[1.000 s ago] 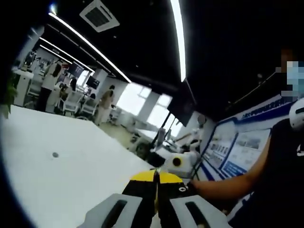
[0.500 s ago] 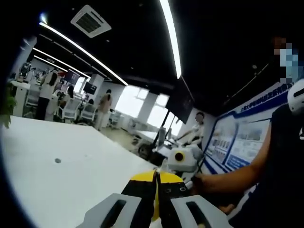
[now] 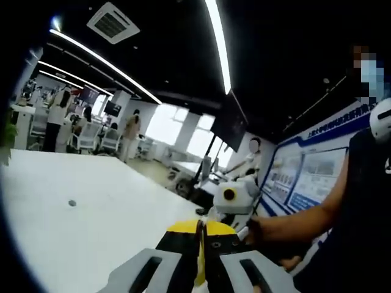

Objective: Compare the silicone blocks by pressing each to a similar depth, holding the contact briefly, and releasing to observe deformation and rebound differences across the visible hardness samples.

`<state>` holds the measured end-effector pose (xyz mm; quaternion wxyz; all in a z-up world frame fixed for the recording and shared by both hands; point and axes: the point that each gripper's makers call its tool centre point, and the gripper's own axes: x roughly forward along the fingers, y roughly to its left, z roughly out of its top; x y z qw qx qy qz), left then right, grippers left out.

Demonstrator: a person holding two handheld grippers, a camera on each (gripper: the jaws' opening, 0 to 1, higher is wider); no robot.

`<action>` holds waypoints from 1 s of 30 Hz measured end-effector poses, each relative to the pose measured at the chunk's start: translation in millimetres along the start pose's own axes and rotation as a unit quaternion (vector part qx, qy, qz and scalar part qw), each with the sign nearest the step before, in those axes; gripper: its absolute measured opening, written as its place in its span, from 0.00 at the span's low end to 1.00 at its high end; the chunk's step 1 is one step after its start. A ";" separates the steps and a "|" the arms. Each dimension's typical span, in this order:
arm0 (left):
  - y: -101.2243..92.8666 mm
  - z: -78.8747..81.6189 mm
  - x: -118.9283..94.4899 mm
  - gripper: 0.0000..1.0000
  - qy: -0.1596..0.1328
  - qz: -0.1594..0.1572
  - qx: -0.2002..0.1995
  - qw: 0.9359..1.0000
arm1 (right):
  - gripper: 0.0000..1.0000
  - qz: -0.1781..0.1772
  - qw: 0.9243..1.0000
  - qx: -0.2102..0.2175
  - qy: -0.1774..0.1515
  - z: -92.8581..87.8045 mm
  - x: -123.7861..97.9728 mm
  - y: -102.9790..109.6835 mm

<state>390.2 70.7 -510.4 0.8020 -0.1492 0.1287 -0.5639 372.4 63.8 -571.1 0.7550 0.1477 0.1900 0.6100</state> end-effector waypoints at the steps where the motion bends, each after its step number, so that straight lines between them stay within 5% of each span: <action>1: -0.4 -0.4 0.0 0.00 0.001 0.000 -0.002 1.000 | 0.03 0.000 1.000 0.000 0.001 0.1 -0.2 -0.2; 4: -2.6 1.0 1.0 0.00 -0.004 0.004 0.049 0.999 | 0.03 -0.001 1.000 0.000 0.000 1.0 -1.5 0.4; 5: -3.3 -0.2 1.3 0.00 -0.004 0.008 -0.008 1.000 | 0.03 0.000 1.000 0.000 0.001 1.3 -1.9 0.7; 6: -2.2 0.6 1.3 0.00 -0.007 0.009 -0.025 1.000 | 0.03 0.004 1.000 0.006 0.002 1.2 -2.3 1.7; 15: -5.8 -5.2 0.0 0.00 0.002 0.015 0.031 0.999 | 0.04 0.008 1.000 0.002 0.010 -5.1 -3.2 3.7; 20: -4.5 -3.7 1.2 0.00 0.001 0.024 0.018 1.000 | 0.04 0.006 1.000 -0.001 0.005 -5.0 -3.5 5.4; 22: -4.0 -6.0 1.2 0.00 0.006 0.027 -0.028 0.999 | 0.03 0.001 1.000 -0.005 0.003 -5.5 -4.1 3.5; 30: -1.6 -3.5 6.0 0.00 0.001 0.026 -0.002 1.000 | 0.03 -0.010 1.000 -0.003 -0.004 -3.7 -6.3 0.6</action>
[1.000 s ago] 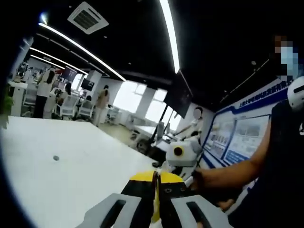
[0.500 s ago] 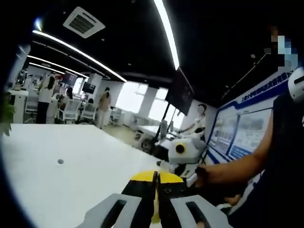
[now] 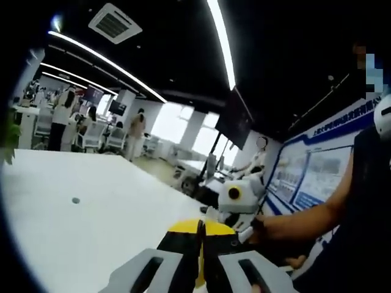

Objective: Compare the silicone blocks by pressing each to a similar depth, holding the contact briefly, and releasing to observe deformation and rebound differences across the visible hardness samples.

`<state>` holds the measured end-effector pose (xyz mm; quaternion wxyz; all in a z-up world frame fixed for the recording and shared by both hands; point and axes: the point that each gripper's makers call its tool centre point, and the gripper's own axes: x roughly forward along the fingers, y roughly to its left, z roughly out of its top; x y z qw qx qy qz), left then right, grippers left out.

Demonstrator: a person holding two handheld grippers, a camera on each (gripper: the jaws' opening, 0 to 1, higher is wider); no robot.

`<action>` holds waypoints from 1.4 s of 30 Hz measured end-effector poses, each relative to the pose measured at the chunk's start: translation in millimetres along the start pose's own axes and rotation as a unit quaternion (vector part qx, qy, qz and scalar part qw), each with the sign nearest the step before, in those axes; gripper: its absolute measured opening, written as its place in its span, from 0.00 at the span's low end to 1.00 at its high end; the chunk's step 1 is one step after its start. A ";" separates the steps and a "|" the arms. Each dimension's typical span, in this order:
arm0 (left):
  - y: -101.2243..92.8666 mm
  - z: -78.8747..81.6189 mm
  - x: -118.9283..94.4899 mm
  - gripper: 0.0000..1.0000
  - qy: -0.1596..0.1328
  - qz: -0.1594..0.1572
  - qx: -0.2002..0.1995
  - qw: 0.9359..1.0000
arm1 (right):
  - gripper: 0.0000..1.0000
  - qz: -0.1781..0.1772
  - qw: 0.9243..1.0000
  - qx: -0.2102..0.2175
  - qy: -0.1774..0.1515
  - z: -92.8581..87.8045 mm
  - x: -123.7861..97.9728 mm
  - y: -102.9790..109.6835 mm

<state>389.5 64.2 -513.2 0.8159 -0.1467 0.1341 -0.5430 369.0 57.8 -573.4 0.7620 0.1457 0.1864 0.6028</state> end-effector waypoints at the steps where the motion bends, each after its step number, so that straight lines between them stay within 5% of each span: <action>1: 0.8 3.4 1.6 0.00 -0.005 0.004 -0.009 1.000 | 0.04 0.002 1.000 0.001 -0.008 2.1 -1.0 -0.6; 9: 0.5 12.9 4.5 0.00 -0.020 0.002 -0.032 0.999 | 0.11 -0.004 1.000 -0.008 -0.018 11.3 -2.3 -2.9; 11: -5.2 19.1 5.9 0.00 -0.031 -0.011 -0.030 0.999 | 0.13 -0.018 0.998 -0.048 -0.043 20.4 -3.2 -4.8; 13: -5.9 21.6 7.0 0.00 -0.034 -0.013 -0.032 0.999 | 0.17 -0.023 0.998 -0.045 -0.049 22.9 -4.5 -4.9; 18: -5.7 24.2 8.2 0.00 -0.039 -0.016 -0.040 0.998 | 0.54 -0.057 0.992 -0.086 -0.078 35.0 -4.1 -15.4; 22: -5.9 22.5 10.6 0.00 -0.036 -0.016 -0.037 0.999 | 0.96 -0.078 0.990 -0.082 -0.082 35.9 -5.5 -22.4; 34: -3.5 7.6 19.3 0.00 -0.019 -0.013 -0.048 0.999 | 0.97 -0.106 0.989 -0.077 -0.074 27.0 -23.2 -32.1; 39: 7.5 -7.7 27.8 0.00 -0.008 -0.002 -0.064 0.998 | 0.97 -0.154 0.987 -0.029 -0.041 0.1 -43.7 -48.3; 42: 14.6 -16.3 31.6 0.00 -0.008 0.002 -0.084 0.996 | 0.97 -0.171 0.983 -0.037 -0.051 -9.6 -58.0 -51.0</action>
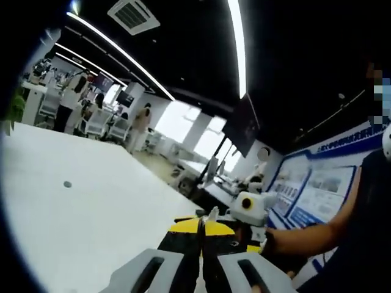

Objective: Compare the silicone blocks by pressing each to a similar depth, holding the contact briefly, and releasing to observe deformation and rebound differences across the visible hardness samples.

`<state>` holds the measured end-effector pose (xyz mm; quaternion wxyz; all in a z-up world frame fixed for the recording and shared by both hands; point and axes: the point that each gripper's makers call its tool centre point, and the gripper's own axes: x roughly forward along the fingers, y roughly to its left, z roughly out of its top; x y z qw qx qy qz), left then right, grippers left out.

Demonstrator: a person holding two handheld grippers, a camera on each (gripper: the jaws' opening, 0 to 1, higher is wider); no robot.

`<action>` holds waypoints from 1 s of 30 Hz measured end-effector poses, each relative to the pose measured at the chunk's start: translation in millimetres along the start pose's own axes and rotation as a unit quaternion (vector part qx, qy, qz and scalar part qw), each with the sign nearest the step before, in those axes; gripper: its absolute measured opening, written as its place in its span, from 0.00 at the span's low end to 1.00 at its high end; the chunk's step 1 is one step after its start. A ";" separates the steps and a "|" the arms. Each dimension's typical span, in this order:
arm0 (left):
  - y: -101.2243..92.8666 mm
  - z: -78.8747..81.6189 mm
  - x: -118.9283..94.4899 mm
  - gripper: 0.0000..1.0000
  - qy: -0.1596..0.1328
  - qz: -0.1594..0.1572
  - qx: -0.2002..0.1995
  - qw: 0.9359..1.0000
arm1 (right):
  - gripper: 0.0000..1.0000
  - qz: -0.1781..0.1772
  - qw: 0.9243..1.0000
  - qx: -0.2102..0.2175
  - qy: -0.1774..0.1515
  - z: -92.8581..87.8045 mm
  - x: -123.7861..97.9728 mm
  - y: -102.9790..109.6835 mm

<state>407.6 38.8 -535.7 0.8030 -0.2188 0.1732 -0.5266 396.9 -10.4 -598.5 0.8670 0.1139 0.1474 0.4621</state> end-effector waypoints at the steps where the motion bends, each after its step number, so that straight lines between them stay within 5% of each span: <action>1: 2.6 -2.7 1.4 0.00 -0.001 -0.001 -0.005 1.000 | 0.97 -0.004 1.000 0.007 0.002 -3.0 -2.5 -2.0; 8: 14.7 -26.9 4.8 0.00 0.004 0.009 -0.024 1.000 | 0.97 -0.028 0.999 0.024 0.011 -21.9 -25.7 -9.9; 11: 27.4 -42.8 2.0 0.00 0.005 0.019 -0.043 0.999 | 0.97 -0.037 0.998 0.034 -0.035 -10.2 -33.7 -13.4; 22: 50.4 -60.6 4.9 0.00 -0.005 0.030 -0.088 0.996 | 0.97 -0.089 0.994 -0.056 0.037 -52.9 -48.1 -24.7; 30: 67.5 -74.1 4.5 0.00 -0.021 0.043 -0.132 0.990 | 0.97 -0.114 0.991 -0.050 0.040 -74.5 -41.7 -21.0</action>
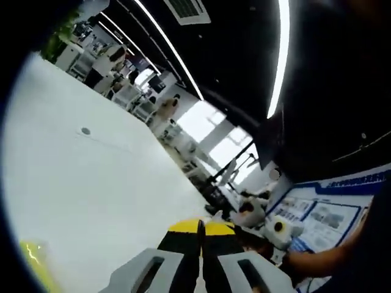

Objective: Compare the silicone blocks by pressing each to a similar depth, holding the contact briefly, and releasing to observe deformation and rebound differences across the visible hardness samples.

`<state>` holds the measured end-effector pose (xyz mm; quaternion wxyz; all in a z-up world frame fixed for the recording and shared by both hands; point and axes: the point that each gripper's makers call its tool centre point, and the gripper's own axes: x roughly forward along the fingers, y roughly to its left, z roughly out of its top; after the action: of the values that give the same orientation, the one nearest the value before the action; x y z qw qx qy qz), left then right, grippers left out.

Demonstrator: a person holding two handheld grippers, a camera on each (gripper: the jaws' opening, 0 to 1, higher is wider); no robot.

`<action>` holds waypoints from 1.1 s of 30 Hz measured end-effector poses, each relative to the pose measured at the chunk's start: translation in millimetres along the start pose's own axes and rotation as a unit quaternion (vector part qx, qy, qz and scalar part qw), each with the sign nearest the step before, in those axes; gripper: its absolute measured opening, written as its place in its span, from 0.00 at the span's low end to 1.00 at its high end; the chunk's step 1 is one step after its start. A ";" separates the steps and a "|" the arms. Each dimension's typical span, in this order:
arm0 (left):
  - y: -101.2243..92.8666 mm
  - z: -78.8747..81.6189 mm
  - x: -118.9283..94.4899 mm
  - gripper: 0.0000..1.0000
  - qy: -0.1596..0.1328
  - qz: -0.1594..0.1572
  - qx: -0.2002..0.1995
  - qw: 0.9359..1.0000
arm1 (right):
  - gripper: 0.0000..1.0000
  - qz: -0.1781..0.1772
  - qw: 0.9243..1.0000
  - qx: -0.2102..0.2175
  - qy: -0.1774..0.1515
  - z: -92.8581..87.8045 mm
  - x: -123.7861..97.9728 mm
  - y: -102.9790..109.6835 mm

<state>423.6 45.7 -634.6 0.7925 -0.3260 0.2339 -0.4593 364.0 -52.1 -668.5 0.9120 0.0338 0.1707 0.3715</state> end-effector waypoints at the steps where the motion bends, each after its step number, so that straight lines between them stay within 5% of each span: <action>1: 3.6 -1.1 -1.0 0.00 0.000 0.005 -0.010 1.000 | 0.97 -0.001 1.000 0.001 0.000 -1.3 0.0 0.2; 5: 21.0 -8.7 -2.2 0.00 0.008 0.012 -0.043 0.999 | 0.97 0.016 1.000 0.024 0.010 -11.2 -0.3 6.7; 16: 73.9 -14.0 -1.5 0.00 0.037 0.103 0.017 0.994 | 0.97 0.012 0.999 0.036 0.034 -24.6 -5.2 4.4; 18: 77.3 -15.3 -0.3 0.00 0.034 0.097 0.005 0.995 | 0.97 0.015 0.999 0.042 0.032 -23.2 -6.2 5.8; 22: 98.0 -19.9 -5.6 0.00 0.037 0.138 0.008 0.990 | 0.97 0.015 0.998 0.042 0.037 -25.2 -8.4 6.7; 24: 120.0 -34.8 -12.1 0.00 0.087 0.192 0.052 0.976 | 0.97 0.017 0.998 0.042 0.039 -25.9 -9.4 8.3; 25: 122.0 -40.3 -10.9 0.00 0.099 0.189 0.056 0.975 | 0.97 0.018 0.998 0.042 0.041 -27.3 -9.6 9.0; 33: 144.9 -43.0 -12.4 0.00 0.088 0.228 0.020 0.969 | 0.97 0.024 0.997 0.047 0.052 -32.1 -10.7 17.4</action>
<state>472.3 96.6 -768.8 0.8591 -0.2061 0.3616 -0.2979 334.5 -49.0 -692.4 0.8900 0.0616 0.2343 0.3862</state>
